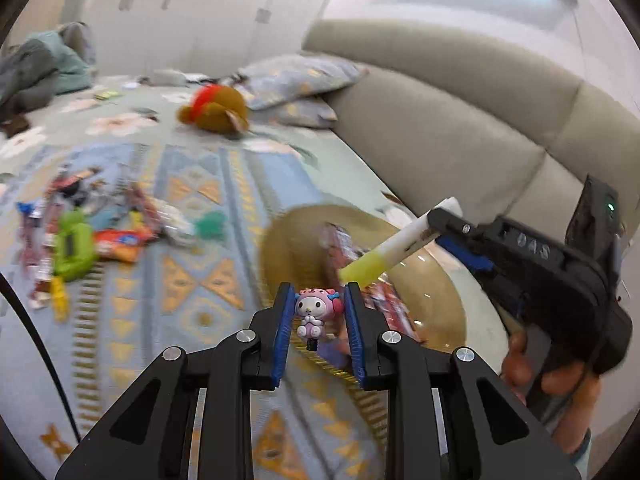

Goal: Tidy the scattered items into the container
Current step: 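Carry figurine and glue stick over the gold plate and open both tools, then reach the right tool to the orange snack bag and grasp it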

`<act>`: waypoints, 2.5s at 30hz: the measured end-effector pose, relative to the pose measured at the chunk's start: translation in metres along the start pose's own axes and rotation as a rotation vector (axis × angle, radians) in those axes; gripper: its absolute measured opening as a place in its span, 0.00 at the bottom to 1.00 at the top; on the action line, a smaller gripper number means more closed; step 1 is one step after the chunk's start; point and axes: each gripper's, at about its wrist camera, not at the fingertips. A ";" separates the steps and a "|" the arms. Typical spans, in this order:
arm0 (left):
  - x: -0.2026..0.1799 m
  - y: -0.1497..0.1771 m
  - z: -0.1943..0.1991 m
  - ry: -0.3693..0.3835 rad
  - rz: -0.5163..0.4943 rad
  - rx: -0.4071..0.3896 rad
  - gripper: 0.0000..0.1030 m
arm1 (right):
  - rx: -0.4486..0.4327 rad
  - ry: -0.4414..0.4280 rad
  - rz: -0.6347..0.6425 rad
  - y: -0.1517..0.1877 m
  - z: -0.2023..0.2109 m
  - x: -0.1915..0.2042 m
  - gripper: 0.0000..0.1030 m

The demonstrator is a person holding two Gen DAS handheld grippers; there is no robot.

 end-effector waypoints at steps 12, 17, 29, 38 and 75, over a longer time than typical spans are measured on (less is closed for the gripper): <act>-0.010 0.011 -0.066 0.015 0.032 0.230 0.22 | 0.045 0.144 -0.104 0.005 -0.003 -0.048 0.27; 0.010 0.018 -0.052 0.031 0.115 0.189 0.28 | -0.037 0.145 -0.243 0.001 0.012 -0.065 0.62; 0.073 0.022 0.024 -0.255 0.166 0.032 0.30 | -0.008 -0.063 -0.172 0.010 0.016 -0.015 0.62; 0.177 0.066 0.040 -0.534 0.371 0.003 0.30 | 0.292 -0.369 0.040 0.086 -0.053 0.094 0.62; 0.219 0.072 -0.015 -0.363 0.382 -0.013 0.15 | 0.508 -0.175 0.121 0.153 -0.280 0.101 0.18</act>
Point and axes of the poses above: each gripper's, at about its wrist camera, not at the fingertips, and z roughly against the way its jaws point, x to its left, y to its underside, and after that the axes turned 8 degrees about -z, right-handed
